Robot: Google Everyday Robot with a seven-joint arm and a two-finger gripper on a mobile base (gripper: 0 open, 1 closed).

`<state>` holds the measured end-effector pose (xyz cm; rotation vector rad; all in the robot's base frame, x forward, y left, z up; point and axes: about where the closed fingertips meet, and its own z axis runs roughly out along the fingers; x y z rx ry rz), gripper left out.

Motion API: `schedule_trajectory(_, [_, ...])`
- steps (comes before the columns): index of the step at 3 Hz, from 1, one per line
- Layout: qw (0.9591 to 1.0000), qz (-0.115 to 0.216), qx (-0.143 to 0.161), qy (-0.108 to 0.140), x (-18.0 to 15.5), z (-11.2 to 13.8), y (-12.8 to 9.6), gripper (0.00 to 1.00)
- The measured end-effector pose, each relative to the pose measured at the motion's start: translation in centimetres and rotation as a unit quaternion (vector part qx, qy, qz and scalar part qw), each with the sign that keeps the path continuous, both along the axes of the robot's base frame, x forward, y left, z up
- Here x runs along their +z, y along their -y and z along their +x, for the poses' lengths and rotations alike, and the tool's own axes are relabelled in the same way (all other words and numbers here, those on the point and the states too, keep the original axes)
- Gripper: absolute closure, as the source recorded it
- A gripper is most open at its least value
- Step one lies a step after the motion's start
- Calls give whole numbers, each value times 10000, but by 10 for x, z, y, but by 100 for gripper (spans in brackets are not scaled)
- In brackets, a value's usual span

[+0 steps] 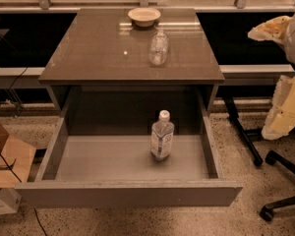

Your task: Pick blue plastic bottle from top drawer and place on counter

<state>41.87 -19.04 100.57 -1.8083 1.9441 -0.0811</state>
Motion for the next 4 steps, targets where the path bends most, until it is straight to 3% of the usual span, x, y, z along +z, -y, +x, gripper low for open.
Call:
schedule_trajectory(1, [10000,0,0,0,0,0,0,0])
schedule_trajectory(2, [9993,301,197,33,-9,7,-23,0])
schedule_trajectory(4, [9921,1128,512,-221,-59,29,-81,0])
